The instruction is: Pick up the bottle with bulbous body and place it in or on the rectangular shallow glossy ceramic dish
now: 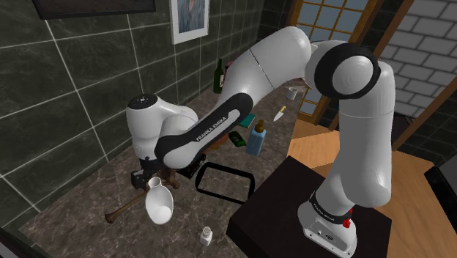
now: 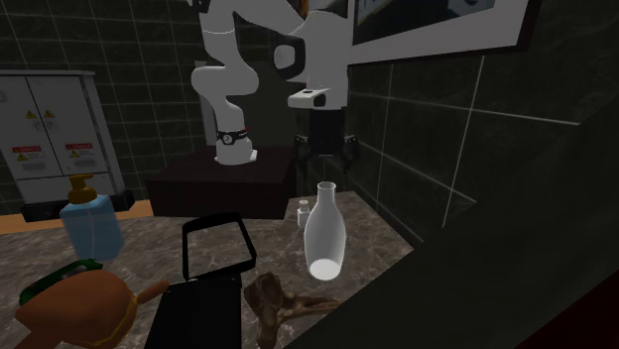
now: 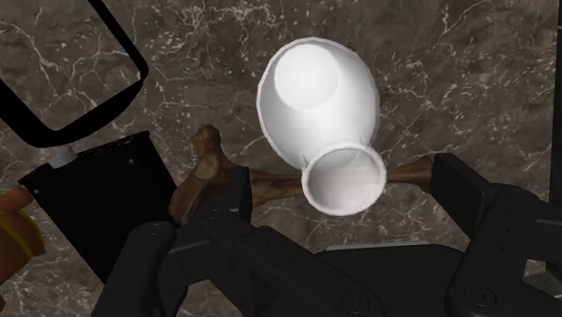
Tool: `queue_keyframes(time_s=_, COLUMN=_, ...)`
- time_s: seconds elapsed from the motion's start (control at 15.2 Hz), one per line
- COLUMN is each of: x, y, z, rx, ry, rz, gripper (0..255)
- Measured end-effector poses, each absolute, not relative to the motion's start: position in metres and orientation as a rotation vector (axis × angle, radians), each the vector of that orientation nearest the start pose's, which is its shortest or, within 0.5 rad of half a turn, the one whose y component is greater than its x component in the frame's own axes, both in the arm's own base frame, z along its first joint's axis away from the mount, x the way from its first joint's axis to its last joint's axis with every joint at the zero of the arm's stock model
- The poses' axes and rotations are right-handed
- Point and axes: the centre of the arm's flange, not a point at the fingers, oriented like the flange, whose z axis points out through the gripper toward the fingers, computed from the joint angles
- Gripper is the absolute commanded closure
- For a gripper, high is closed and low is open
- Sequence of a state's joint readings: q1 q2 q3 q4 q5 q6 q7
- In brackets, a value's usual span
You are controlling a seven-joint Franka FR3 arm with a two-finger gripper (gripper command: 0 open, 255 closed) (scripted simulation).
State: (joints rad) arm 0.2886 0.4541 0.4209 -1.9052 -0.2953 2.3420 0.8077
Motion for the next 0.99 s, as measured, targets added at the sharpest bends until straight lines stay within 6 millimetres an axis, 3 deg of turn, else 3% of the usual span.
queue_keyframes(time_s=0.46, x=0.495, y=0.401, z=0.242, rx=-3.142, ry=-0.101, rz=-0.082, gripper=0)
queue_keyframes(time_s=0.92, x=0.496, y=0.401, z=0.236, rx=-3.142, ry=-0.101, rz=-0.082, gripper=0)
queue_keyframes(time_s=0.99, x=0.496, y=0.401, z=0.236, rx=-3.142, ry=-0.101, rz=-0.082, gripper=255)
